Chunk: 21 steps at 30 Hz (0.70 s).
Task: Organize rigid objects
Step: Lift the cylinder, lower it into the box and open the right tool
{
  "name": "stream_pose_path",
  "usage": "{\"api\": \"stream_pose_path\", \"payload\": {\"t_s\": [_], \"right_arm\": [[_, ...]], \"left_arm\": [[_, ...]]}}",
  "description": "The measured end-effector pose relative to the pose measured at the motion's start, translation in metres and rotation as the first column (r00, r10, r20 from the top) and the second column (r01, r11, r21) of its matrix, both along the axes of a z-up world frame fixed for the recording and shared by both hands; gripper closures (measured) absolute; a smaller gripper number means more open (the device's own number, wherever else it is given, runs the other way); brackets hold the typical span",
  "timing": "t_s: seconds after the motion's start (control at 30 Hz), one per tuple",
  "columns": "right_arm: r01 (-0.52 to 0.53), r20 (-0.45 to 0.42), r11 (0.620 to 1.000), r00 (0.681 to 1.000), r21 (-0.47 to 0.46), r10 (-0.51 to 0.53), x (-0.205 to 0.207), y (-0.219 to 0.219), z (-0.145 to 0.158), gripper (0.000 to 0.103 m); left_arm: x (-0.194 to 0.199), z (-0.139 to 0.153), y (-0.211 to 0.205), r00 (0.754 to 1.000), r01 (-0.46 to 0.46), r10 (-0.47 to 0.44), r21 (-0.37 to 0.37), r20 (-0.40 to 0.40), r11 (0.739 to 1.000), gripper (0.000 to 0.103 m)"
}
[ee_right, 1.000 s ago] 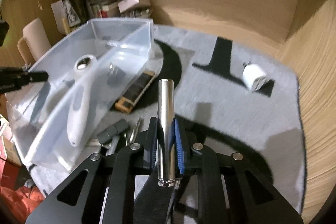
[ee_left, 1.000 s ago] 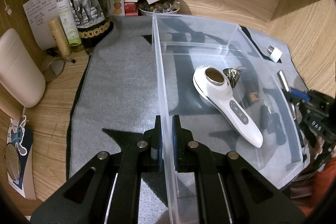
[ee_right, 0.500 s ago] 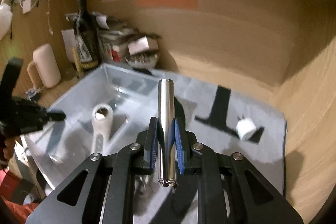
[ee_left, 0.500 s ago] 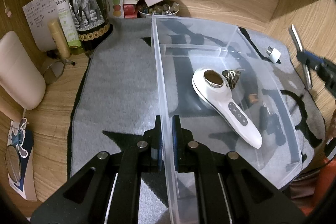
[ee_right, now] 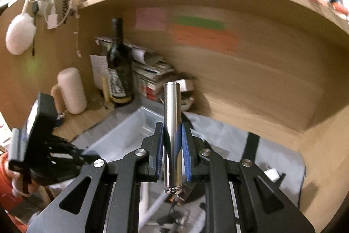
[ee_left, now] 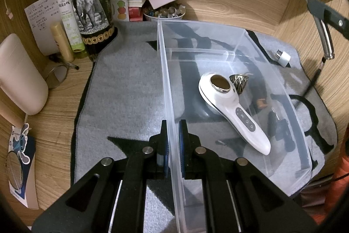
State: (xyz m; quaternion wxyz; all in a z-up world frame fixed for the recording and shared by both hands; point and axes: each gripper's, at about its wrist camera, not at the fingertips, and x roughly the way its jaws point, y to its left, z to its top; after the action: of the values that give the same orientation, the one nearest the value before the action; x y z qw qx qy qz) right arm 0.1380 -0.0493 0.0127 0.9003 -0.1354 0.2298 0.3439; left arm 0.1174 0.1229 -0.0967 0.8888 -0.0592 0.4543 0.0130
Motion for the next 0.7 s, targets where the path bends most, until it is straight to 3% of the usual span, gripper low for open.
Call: {"api": "stream_pose_path", "payload": {"t_s": [0.33,0.7], "right_arm": [[-0.091,-0.061,0.996,0.994,-0.024,0.089,-0.004,0.034,-0.016,0.089],[-0.159,-0.237,0.979,0.963,-0.126,0.126,0.007,0.06,-0.074,0.089]], "left_arm": [[0.0,0.0,0.0,1.0,-0.001,0.001,0.0,0.0,1.0,0.095],[0.001,0.0,-0.001,1.0,0.0,0.0,-0.006,0.002,1.0,0.095]]}}
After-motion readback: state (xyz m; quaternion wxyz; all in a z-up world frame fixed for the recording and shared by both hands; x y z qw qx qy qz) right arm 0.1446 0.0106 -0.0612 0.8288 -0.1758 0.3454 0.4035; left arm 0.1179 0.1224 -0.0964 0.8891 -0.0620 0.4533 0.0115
